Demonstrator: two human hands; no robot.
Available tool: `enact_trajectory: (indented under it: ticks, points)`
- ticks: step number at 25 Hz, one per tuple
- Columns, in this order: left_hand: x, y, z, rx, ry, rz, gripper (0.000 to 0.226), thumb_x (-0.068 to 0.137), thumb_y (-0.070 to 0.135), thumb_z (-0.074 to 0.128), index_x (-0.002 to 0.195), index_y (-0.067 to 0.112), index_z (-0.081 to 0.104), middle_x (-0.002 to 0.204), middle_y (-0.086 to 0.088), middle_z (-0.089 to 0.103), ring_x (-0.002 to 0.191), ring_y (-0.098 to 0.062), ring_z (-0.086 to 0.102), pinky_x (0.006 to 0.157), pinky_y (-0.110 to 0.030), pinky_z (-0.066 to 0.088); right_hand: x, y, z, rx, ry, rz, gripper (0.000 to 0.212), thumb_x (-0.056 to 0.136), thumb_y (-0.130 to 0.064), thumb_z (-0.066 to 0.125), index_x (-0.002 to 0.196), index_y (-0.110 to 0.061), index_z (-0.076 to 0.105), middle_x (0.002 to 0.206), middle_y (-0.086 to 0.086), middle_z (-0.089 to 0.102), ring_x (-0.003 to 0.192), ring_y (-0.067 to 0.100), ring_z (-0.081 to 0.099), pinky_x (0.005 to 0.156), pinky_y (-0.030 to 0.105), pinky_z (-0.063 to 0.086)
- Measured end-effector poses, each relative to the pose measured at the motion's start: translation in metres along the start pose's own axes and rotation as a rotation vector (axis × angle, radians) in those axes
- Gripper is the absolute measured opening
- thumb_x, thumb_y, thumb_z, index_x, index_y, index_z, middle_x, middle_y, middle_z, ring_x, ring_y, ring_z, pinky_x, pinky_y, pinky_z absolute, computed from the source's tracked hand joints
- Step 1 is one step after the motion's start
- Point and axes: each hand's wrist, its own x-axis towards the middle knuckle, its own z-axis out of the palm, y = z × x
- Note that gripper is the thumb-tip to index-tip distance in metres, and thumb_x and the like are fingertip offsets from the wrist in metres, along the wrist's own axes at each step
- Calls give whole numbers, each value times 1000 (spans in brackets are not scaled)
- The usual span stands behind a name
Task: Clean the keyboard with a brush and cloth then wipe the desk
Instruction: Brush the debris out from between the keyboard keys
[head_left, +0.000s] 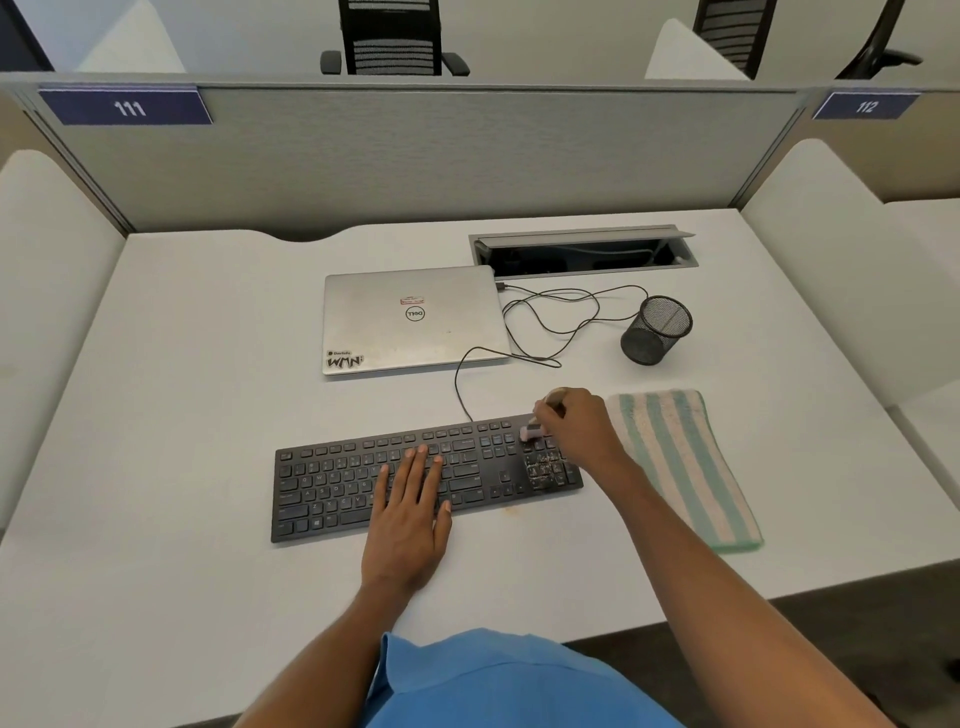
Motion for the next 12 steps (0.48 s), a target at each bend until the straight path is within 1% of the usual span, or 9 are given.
enact_trajectory:
  ticks: [2, 4, 6, 7, 9, 12]
  points:
    - [0, 0, 0, -2, 0, 1, 64, 109, 44, 33, 168, 19, 26, 177, -3, 15, 164, -19, 4, 131, -55, 12, 0, -3, 6, 12, -31, -11, 27, 98, -22, 59, 81, -5, 71, 76, 0, 72, 62, -12, 62, 55, 9, 45]
    - [0, 0, 0, 0, -2, 3, 64, 109, 44, 33, 168, 19, 26, 177, -3, 15, 164, -19, 5, 130, -55, 12, -1, 0, 7, 14, -47, -6, 28, 98, -21, 58, 80, -4, 71, 76, 2, 71, 60, -9, 64, 57, 17, 48]
    - [0, -1, 0, 3, -1, 3, 64, 109, 44, 32, 168, 18, 26, 177, -3, 15, 164, -19, 5, 130, -55, 13, -1, 7, 3, -9, -25, -1, 30, 98, -20, 58, 78, -1, 69, 74, 5, 71, 58, -4, 63, 57, 18, 48]
    - [0, -1, 0, 4, -1, 2, 64, 109, 44, 31, 168, 18, 26, 177, -3, 15, 164, -19, 5, 130, -55, 13, -1, 9, 1, -11, -9, 4, 30, 98, -18, 58, 76, 0, 68, 74, 7, 71, 58, -3, 63, 55, 16, 47]
    - [0, 0, 1, 7, -1, 4, 64, 109, 44, 31, 167, 18, 27, 177, -4, 16, 164, -20, 6, 130, -55, 14, -2, 8, -3, -5, 15, 10, 31, 98, -15, 57, 75, 4, 65, 75, 10, 71, 58, -8, 63, 51, 8, 42]
    - [0, 0, 1, 10, -2, 3, 64, 109, 44, 32, 167, 18, 27, 177, -4, 15, 164, -20, 6, 130, -55, 13, -4, -6, -1, 19, 2, -15, 30, 99, -13, 56, 77, 4, 66, 70, 5, 68, 57, -13, 61, 51, 3, 40]
